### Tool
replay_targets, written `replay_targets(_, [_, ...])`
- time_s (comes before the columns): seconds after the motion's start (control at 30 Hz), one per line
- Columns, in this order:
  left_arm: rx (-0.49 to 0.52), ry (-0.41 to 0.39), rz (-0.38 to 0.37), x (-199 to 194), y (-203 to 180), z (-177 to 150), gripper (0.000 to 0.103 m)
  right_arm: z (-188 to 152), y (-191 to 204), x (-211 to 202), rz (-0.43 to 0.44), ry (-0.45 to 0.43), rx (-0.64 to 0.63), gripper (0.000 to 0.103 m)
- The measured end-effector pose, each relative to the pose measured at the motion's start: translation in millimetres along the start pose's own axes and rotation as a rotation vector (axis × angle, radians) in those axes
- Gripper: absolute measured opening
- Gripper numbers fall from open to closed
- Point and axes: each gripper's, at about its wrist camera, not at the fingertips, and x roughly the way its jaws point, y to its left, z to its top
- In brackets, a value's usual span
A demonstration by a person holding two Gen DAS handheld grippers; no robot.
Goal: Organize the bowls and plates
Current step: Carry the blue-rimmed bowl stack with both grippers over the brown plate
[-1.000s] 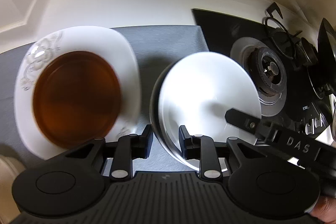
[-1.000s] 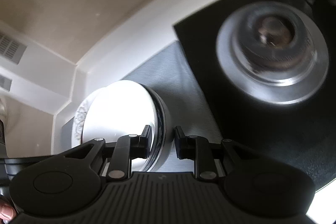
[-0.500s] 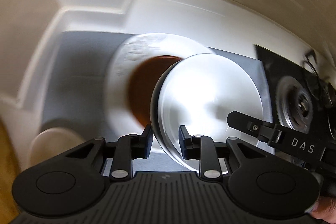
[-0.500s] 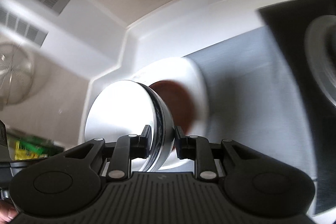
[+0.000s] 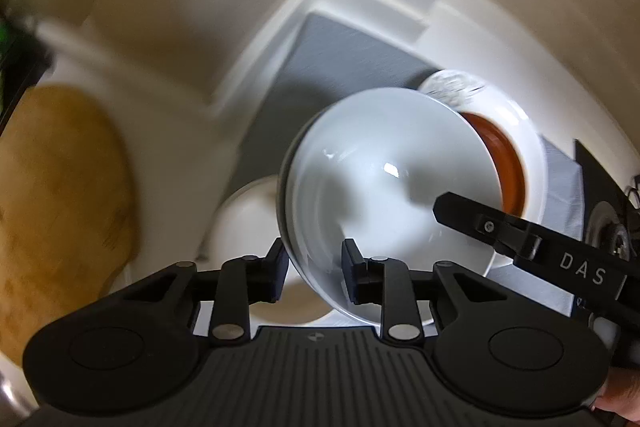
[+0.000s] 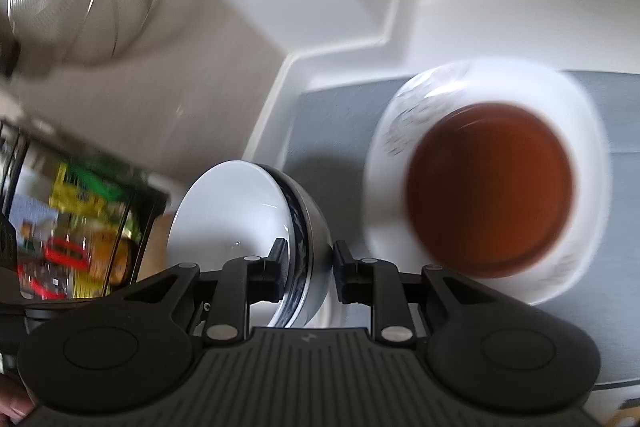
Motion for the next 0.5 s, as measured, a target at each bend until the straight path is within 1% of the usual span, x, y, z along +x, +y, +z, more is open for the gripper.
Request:
replay_targets(0.13, [-0.053, 0.026, 0.010, 7, 29, -7, 0.031, -12, 17, 20, 0.007, 0.053, -0.032, 0.026])
replay_targets(0.23, [-0.066, 0.042, 0.000, 13, 42, -10, 0.031, -19, 25, 30, -0.004, 0.075, -0.068, 0.026])
replay_targets(0.33, [-0.071, 0.062, -0.031, 19, 47, -16, 0.032, -21, 28, 38, -0.021, 0.082, -0.093, 0.025])
replay_targets(0.5, [-0.102, 0.123, -0.092, 33, 55, -25, 0.033, -28, 19, 46, -0.048, 0.096, -0.097, 0.024])
